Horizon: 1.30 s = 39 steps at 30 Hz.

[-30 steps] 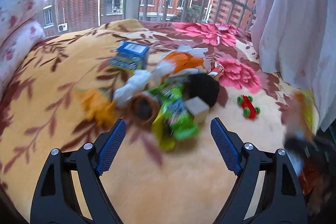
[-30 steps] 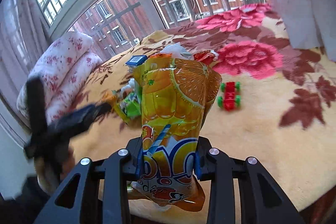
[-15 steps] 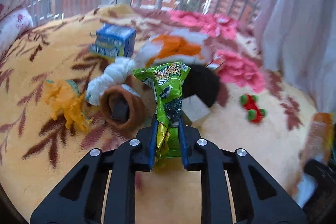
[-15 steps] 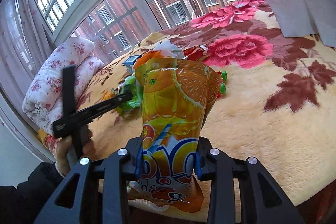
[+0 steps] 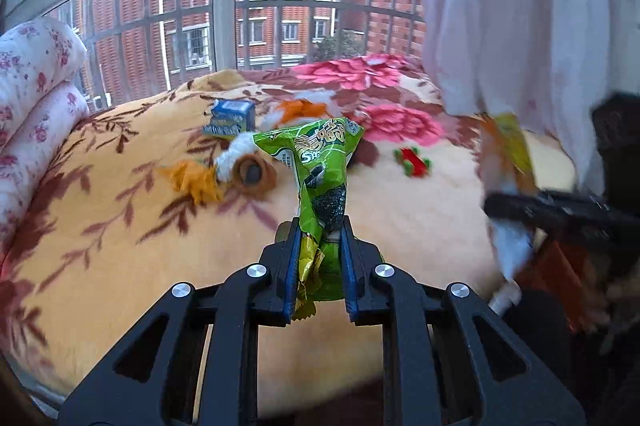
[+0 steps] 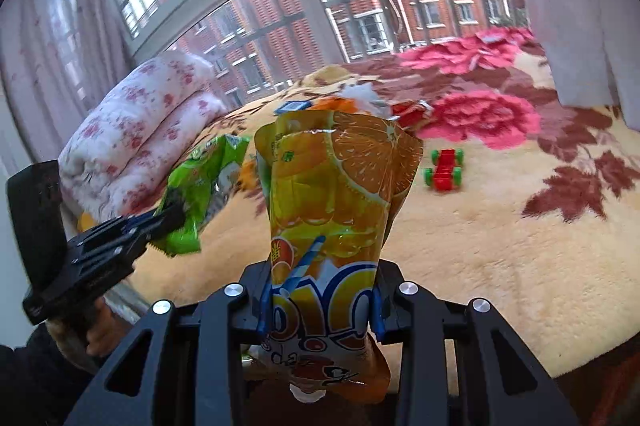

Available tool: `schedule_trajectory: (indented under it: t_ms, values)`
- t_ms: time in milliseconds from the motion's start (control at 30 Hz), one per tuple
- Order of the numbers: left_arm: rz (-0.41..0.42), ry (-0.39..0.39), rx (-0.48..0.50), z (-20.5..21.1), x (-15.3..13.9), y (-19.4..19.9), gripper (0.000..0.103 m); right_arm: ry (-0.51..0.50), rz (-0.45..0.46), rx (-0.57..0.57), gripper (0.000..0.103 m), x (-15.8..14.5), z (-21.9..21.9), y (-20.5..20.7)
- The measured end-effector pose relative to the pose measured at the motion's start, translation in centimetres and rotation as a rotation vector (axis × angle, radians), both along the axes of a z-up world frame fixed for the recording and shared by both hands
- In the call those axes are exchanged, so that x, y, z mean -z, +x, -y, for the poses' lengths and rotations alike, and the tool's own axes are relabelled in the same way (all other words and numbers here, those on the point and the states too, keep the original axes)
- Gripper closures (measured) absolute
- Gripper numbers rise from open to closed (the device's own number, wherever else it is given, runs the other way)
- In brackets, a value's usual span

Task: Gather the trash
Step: 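Lower the juice pouch and snack bag into the orange bucket and open both tools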

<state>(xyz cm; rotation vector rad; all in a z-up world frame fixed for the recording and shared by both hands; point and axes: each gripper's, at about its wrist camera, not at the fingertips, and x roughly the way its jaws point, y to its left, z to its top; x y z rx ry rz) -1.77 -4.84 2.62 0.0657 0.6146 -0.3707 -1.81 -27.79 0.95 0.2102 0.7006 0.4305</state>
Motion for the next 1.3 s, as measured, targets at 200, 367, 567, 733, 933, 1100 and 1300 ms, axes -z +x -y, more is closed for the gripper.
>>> schedule_trajectory:
  t_ms: [200,367,567,733,933,1100,1300]
  values:
    - [-0.05,0.066,-0.023,-0.7,2.0,-5.4,0.086,-0.052,-0.011,-0.058,0.068,0.2,-1.9,-3.7]
    - [-0.135,0.062,0.003,-1.3,4.6,-8.9,0.086,-0.092,-0.067,-0.134,0.068,2.5,-3.7,-7.3]
    - [-0.261,0.077,0.017,-1.5,9.5,-10.3,0.086,-0.136,-0.194,-0.182,0.068,8.0,-5.8,-9.5]
    - [-0.416,0.093,0.039,-1.3,13.8,-10.3,0.086,-0.169,-0.281,-0.208,0.068,11.5,-7.3,-9.6]
    - [-0.447,0.11,0.041,-1.0,14.9,-10.4,0.086,-0.216,-0.338,-0.244,0.068,13.6,-8.5,-9.2]
    - [-0.466,0.113,0.035,-0.8,15.3,-10.0,0.081,-0.22,-0.361,-0.252,0.063,14.4,-8.6,-9.0]
    - [-0.492,0.124,-0.004,-1.1,15.3,-9.4,0.039,-0.243,-0.366,-0.246,0.041,14.8,-8.5,-8.9]
